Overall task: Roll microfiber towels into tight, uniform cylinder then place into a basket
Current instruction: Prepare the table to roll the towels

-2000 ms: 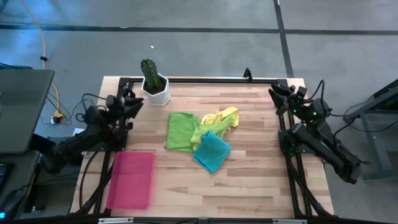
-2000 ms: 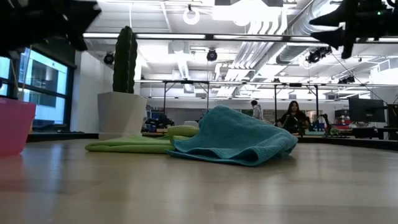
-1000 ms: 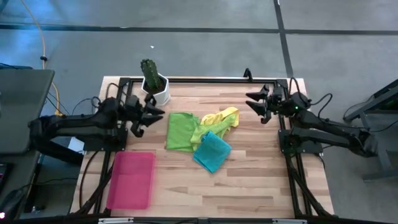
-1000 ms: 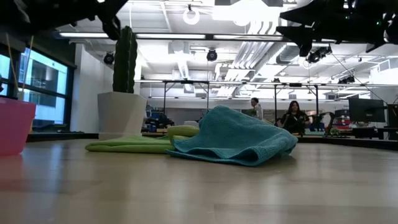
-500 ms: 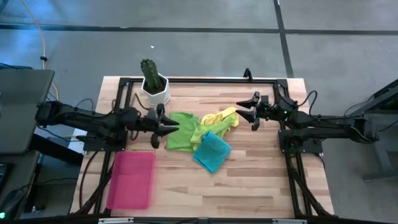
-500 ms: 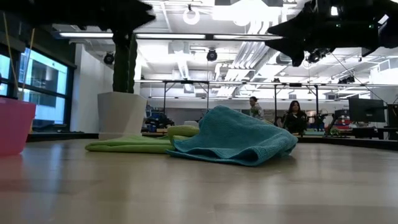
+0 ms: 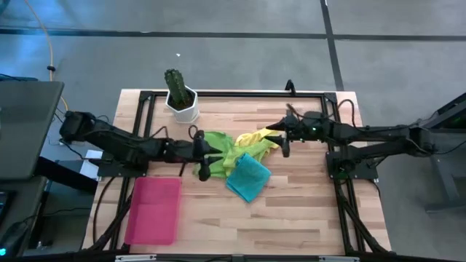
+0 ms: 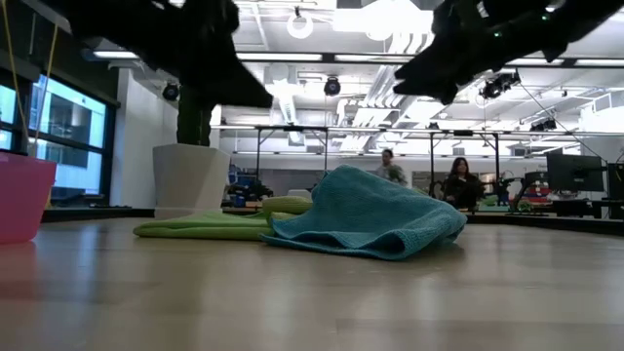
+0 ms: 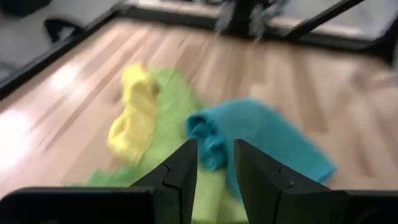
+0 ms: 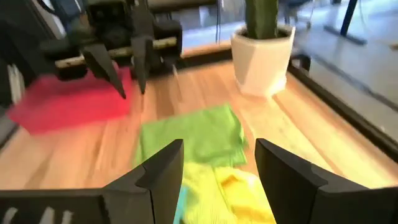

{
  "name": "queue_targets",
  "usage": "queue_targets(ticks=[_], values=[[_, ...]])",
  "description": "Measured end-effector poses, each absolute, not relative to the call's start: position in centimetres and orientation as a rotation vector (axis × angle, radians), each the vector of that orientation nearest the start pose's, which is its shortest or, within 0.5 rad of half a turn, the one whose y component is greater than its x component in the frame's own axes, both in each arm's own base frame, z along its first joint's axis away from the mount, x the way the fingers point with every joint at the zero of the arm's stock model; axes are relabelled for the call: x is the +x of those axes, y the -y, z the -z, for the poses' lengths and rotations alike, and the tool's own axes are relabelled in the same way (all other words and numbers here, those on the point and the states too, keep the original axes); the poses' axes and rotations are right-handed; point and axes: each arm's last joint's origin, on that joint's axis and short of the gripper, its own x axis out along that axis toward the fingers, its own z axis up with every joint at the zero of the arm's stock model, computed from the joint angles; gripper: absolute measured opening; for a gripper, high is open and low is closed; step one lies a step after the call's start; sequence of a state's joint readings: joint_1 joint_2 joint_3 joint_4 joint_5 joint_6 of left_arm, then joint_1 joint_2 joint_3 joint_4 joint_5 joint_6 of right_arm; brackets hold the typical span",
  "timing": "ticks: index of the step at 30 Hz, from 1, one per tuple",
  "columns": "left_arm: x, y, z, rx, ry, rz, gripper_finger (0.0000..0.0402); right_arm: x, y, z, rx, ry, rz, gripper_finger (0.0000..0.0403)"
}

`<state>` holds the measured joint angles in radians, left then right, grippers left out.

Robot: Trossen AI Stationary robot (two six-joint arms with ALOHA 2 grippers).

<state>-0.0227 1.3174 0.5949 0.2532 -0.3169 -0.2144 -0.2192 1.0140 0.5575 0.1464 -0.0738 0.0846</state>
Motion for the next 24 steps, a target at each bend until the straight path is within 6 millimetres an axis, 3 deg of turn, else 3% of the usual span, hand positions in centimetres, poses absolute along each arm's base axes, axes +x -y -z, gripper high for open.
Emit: queue_targets(ticks=[6, 15, 24], values=[[27.1, -0.3, -16.7, -0.253, -0.546, -0.404, 0.0094, 23.3, 5.0, -23.6, 0.180, -0.366, 0.168, 0.0193], [27.8, -0.3, -12.4, -0.297, -0.693, -0.459, 0.0094, 25.7, 5.7, -20.5, 0.210, -0.442, 0.223, 0.0193], [27.6, -0.4, -10.1, -0.273, -0.814, -0.493, 0.0094, 27.6, 6.1, -17.4, 0.172, -0.495, 0.215, 0.0193]])
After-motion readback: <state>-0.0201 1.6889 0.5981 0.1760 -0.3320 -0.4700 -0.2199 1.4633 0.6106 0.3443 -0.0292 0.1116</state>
